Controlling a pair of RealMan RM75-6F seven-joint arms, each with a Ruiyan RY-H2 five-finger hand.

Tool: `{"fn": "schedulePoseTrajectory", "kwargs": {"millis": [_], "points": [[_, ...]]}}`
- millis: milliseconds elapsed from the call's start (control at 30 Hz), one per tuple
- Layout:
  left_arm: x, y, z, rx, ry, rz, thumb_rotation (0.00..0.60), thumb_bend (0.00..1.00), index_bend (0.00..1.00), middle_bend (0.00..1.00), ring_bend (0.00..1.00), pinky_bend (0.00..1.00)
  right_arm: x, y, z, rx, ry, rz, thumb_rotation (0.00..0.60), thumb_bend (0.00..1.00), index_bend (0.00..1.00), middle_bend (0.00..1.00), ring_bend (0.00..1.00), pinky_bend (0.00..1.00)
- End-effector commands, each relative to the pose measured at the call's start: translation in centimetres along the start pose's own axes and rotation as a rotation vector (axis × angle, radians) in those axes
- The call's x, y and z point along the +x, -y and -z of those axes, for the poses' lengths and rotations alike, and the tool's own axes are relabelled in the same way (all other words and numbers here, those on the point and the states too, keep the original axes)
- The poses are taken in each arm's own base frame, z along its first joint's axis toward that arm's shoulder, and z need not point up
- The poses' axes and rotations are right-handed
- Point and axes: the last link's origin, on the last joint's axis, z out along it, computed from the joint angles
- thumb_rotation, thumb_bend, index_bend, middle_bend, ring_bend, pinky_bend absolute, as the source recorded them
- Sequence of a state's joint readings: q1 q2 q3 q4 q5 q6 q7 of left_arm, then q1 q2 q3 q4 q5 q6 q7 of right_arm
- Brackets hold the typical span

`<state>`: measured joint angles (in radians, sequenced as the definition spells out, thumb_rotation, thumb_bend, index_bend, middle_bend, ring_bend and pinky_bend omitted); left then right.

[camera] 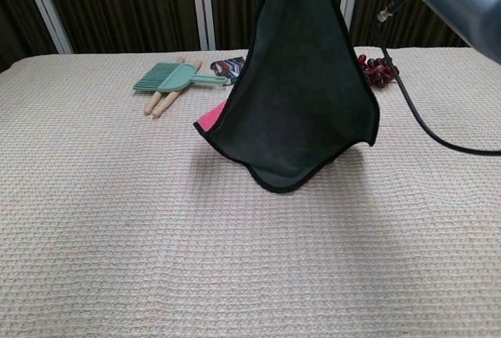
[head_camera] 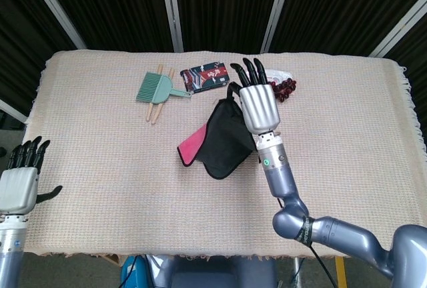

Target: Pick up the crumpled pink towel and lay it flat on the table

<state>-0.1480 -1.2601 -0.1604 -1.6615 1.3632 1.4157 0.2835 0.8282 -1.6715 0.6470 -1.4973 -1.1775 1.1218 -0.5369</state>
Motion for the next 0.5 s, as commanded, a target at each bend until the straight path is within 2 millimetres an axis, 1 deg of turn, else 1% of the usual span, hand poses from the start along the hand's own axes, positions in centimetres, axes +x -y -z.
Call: {"fn": "schedulePoseTrajectory", "kwargs": {"millis": [33,133,267,367,500], "points": [[-0.4,-1.2,-1.2,-0.013,0.005,0.022,0.600,0.02,0.01,0.00,0.00,0.00,0.6,0.2,-0.8,-0.002,-0.009,0.013,0.600,0.47,0.61,0.20,0.08,0.00],[-0.6,-2.5,-2.6,-0.030,0.003,0.061,0.600,0.03,0.02,0.00,0.00,0.00,1.0,0.4,-1.1,0.001,-0.013,0.018,0.600,0.47,0.61,0.20,0.08,0.00],[-0.4,-5.1,-4.8,-0.084,-0.013,0.135,0.600,0.05,0.05,0.00,0.00,0.00,1.3,0.8,-1.0,0.005,-0.018,0.024,0.600,0.47,0.61,0.20,0.08,0.00],[-0.4,-7.9,-6.4,-0.141,-0.023,0.203,0.600,0.05,0.06,0.00,0.00,0.00,1.2,1.1,-1.0,0.005,-0.013,0.041,0.600,0.47,0.61,0.20,0.08,0.00],[-0.7,-11.4,-7.7,-0.191,-0.025,0.280,0.600,0.05,0.09,0.00,0.00,0.00,1.0,1.4,-0.9,-0.005,0.003,0.035,0.600,0.47,0.61,0.20,0.08,0.00]]}}
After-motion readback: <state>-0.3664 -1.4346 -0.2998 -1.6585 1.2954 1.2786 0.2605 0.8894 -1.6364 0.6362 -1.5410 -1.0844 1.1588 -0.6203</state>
